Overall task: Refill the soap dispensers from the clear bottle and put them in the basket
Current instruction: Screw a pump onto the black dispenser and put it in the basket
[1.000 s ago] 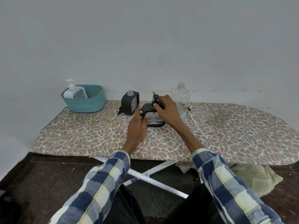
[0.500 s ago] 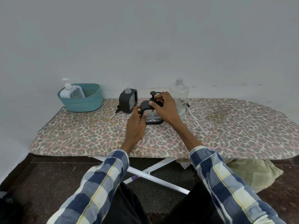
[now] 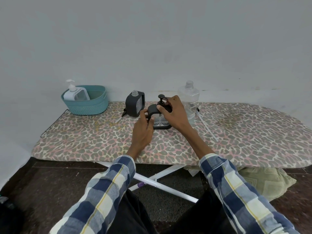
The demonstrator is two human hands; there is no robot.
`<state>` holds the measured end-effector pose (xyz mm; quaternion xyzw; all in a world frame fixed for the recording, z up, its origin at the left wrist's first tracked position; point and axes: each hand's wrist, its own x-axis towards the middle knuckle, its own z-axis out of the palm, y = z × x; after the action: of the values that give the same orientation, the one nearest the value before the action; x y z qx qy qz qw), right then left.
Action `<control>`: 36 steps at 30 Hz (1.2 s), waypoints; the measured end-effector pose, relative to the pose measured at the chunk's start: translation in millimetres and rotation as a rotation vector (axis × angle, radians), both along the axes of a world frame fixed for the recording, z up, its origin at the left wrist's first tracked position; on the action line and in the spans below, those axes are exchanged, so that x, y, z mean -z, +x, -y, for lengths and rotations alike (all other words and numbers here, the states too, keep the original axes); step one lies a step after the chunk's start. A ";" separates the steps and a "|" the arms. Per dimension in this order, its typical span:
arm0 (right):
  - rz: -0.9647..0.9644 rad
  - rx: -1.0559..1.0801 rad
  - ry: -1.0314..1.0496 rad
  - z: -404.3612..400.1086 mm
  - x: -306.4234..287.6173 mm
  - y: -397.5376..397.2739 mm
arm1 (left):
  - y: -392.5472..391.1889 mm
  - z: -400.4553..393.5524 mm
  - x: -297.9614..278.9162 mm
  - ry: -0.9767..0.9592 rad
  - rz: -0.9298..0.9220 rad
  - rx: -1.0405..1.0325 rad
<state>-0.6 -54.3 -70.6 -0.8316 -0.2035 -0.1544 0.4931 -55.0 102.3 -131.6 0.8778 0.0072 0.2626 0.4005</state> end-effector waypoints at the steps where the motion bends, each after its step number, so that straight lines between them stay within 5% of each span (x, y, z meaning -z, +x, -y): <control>1: -0.005 -0.007 0.000 -0.5 0.2 -0.6 | 0.4 -0.1 -0.3 -0.001 0.001 0.001; 14: 0.023 -0.010 -0.088 1.5 -3.2 -5.3 | -1.3 0.3 -0.2 -0.006 0.020 0.010; 21: 0.026 0.104 0.093 -8.1 -1.2 -10.0 | -3.4 0.5 -0.3 -0.060 -0.001 0.028; 28: 0.026 0.016 -0.050 -2.0 -3.9 -6.7 | -2.4 -1.3 -2.1 -0.071 0.000 0.046; 36: 0.033 0.170 -0.017 -18.4 -2.7 -16.4 | -2.9 -0.1 0.6 -0.074 0.033 0.062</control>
<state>-17.0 -35.9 -67.8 -0.8472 -0.1418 -0.2077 0.4679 -58.0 102.4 -132.2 0.8576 -0.0169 0.2642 0.4409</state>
